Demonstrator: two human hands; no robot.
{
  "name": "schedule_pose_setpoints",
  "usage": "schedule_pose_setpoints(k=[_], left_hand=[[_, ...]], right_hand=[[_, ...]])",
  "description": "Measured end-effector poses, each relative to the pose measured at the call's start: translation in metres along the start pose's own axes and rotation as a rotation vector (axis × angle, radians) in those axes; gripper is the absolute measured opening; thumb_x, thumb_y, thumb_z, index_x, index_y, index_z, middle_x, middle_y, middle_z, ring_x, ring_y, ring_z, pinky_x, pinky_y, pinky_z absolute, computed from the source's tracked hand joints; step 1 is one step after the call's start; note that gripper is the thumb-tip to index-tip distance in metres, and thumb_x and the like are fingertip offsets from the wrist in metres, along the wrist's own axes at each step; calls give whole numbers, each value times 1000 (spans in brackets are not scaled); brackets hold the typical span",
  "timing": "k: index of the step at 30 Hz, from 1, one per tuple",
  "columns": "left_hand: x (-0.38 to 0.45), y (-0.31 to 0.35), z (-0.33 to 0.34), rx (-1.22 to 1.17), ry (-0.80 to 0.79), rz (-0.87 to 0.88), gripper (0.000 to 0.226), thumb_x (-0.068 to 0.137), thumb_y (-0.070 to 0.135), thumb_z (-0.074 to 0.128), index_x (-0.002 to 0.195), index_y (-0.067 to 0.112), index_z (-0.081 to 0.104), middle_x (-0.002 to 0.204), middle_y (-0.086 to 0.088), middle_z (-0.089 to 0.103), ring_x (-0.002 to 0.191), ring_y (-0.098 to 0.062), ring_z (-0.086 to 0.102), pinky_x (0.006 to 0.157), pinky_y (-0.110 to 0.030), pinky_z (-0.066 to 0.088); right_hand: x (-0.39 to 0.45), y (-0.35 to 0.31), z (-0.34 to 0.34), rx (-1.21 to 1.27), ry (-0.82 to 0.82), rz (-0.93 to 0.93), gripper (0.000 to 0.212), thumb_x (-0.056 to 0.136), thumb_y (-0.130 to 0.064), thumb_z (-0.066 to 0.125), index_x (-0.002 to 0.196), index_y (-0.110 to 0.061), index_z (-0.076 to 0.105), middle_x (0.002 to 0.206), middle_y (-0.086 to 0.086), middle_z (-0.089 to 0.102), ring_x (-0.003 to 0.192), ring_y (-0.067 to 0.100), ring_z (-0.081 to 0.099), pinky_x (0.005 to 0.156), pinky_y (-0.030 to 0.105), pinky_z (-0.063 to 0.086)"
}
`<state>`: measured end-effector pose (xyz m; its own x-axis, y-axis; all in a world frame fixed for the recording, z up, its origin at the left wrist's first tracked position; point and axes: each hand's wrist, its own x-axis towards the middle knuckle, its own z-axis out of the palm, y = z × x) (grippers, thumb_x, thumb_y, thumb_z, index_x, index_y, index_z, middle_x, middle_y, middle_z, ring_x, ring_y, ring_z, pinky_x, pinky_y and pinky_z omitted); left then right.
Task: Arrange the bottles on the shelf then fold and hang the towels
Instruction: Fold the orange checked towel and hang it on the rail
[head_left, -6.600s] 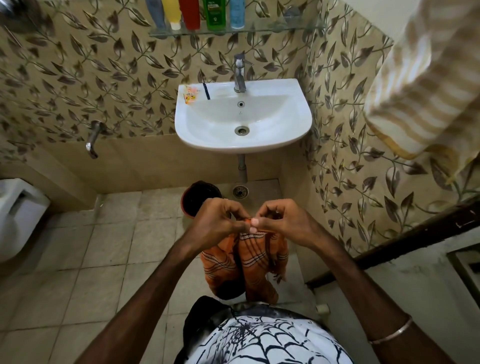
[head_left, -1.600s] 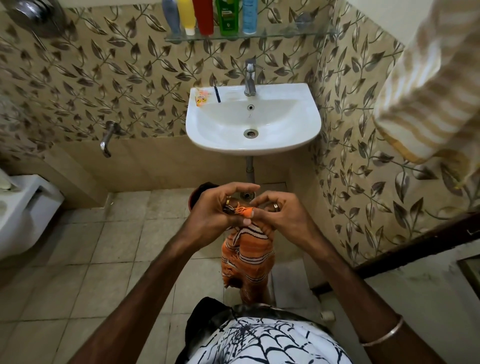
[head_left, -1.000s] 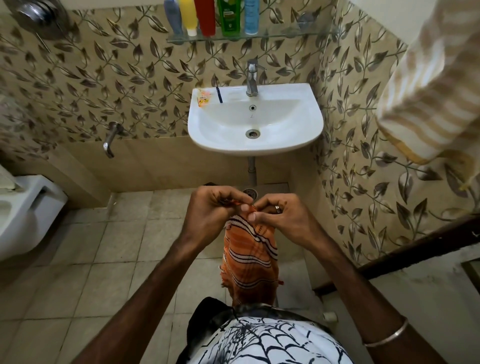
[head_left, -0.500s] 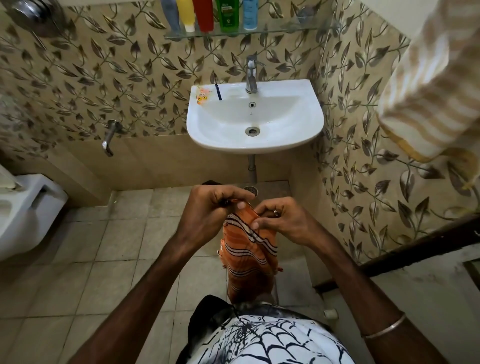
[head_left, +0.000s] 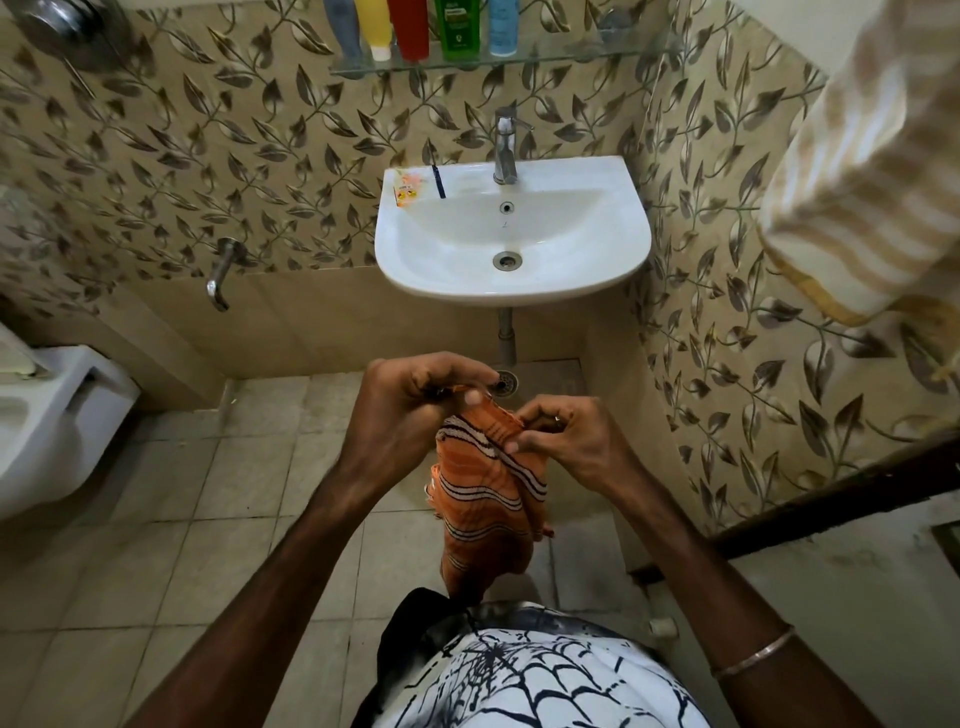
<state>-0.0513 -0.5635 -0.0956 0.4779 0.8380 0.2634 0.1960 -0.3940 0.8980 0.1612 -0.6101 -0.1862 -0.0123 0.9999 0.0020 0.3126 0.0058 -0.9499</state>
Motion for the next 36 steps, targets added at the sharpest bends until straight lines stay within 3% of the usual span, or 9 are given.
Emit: schedule_pose_setpoints(k=[6,15,20,22,24,27,29,33,36], left_hand=[[1,4,-11,5,36,-14,26,83,-6,71,98,14,76,95,1,77,89,-17,74,73,-34,61],[0,11,-23,-59,91,-29,25,81,-10,71,95,10,75,91,-7,76,85,-18,74,69,-25,59],[2,-1,-22,-102,147,-169,29,91,-7,58,94,19,71,84,6,69,76,-8,64,65,-21,54],[2,-5,-17,-90,169,-202,19,94,4,60,94,20,70,79,12,65,69,-1,58,61,-17,48],[2,-6,-12,112,92,-164,12,88,31,70,96,22,70,80,13,64,67,0,58,58,-15,45],[3,-5,-5,547,-226,-126,74,60,80,62,113,29,70,94,12,69,80,1,62,64,-17,49],[7,-5,-1,776,-435,-171,92,54,89,56,123,29,67,110,7,73,96,-9,68,77,-30,56],[8,-9,0,819,-455,-60,31,83,50,73,105,29,77,93,7,77,85,-10,70,71,-38,58],[7,-4,2,732,-374,28,14,87,30,74,100,27,80,87,7,77,76,-9,68,63,-33,57]], right_hand=[[3,10,4,12,-105,61,17,78,-12,84,92,-16,77,88,1,77,80,14,74,71,33,61],[8,24,18,78,-94,103,16,75,-7,85,88,-13,77,85,7,77,77,21,75,74,41,63],[6,17,16,89,7,78,15,74,-12,87,83,-11,75,81,9,76,74,31,75,73,53,62],[5,12,17,66,23,43,15,74,-13,87,82,-12,74,78,8,76,70,28,75,70,53,62],[4,5,18,37,26,11,14,75,-14,87,81,-13,74,76,5,75,66,22,74,67,50,63],[2,-3,18,-31,46,-45,10,78,-18,85,80,-17,74,75,-2,75,67,13,73,65,44,63],[1,-6,16,-58,64,-74,9,79,-16,83,80,-19,74,75,-5,74,66,12,72,63,43,62],[-1,-5,12,-49,98,-63,11,79,-17,85,81,-19,74,73,-2,74,61,18,71,56,42,60],[-2,-2,11,29,32,-43,15,76,-23,87,84,-17,74,79,-1,75,68,17,73,58,32,58]])
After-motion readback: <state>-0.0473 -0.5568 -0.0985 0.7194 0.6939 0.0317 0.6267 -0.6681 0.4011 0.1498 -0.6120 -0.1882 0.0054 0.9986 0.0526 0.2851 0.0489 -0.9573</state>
